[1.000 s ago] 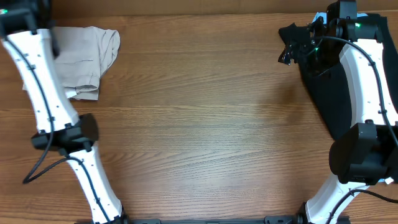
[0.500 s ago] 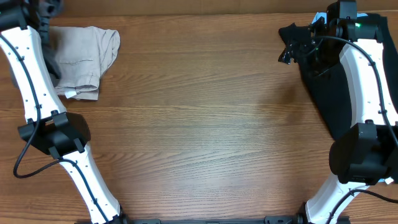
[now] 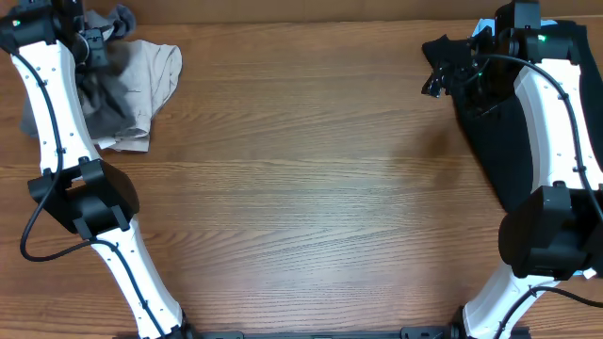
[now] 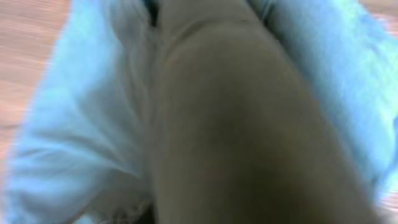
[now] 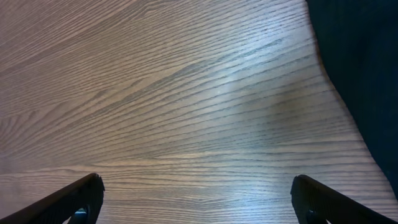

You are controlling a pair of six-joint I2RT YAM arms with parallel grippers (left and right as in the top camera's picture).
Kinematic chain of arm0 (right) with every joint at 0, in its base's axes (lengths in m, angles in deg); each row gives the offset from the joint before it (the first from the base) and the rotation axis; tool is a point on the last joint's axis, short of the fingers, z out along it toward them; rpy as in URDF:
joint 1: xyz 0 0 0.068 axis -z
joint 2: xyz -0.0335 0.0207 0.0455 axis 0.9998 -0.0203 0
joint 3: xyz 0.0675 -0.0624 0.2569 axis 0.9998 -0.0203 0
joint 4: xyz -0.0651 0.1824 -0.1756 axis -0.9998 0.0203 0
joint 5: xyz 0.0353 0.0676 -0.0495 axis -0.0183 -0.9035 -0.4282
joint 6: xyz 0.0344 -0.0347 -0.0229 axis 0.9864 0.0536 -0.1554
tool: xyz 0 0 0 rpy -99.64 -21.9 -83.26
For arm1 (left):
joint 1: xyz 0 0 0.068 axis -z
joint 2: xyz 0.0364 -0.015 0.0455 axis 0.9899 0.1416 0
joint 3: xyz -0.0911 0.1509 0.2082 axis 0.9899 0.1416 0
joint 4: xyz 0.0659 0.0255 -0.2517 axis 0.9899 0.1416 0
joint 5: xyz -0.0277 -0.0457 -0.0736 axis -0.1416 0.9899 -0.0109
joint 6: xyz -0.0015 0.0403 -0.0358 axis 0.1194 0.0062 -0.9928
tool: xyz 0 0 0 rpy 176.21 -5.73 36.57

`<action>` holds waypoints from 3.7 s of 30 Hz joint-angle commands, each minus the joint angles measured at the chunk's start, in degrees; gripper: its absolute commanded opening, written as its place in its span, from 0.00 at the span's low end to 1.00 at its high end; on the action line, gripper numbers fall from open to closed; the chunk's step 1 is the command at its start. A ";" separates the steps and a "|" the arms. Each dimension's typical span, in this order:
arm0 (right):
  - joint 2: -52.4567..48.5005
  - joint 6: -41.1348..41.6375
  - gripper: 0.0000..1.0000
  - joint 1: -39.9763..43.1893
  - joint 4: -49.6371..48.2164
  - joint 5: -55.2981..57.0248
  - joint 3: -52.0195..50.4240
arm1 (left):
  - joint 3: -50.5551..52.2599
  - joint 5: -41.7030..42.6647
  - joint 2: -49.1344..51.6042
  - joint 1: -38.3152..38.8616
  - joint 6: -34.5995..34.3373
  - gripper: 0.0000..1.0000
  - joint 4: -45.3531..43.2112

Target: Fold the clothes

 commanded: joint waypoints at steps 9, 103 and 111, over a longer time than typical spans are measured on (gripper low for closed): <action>1.86 -0.02 1.00 -0.31 -0.13 -0.04 0.92 | -0.20 20.61 -0.70 5.42 -3.28 1.00 0.20; 109.28 -4.20 1.00 -9.68 -76.85 15.52 -107.69 | -7.63 30.75 -14.56 5.73 -3.26 1.00 5.70; 113.18 -4.09 1.00 -9.29 -68.98 13.16 -108.85 | -7.63 30.77 -14.56 5.73 -3.26 1.00 5.70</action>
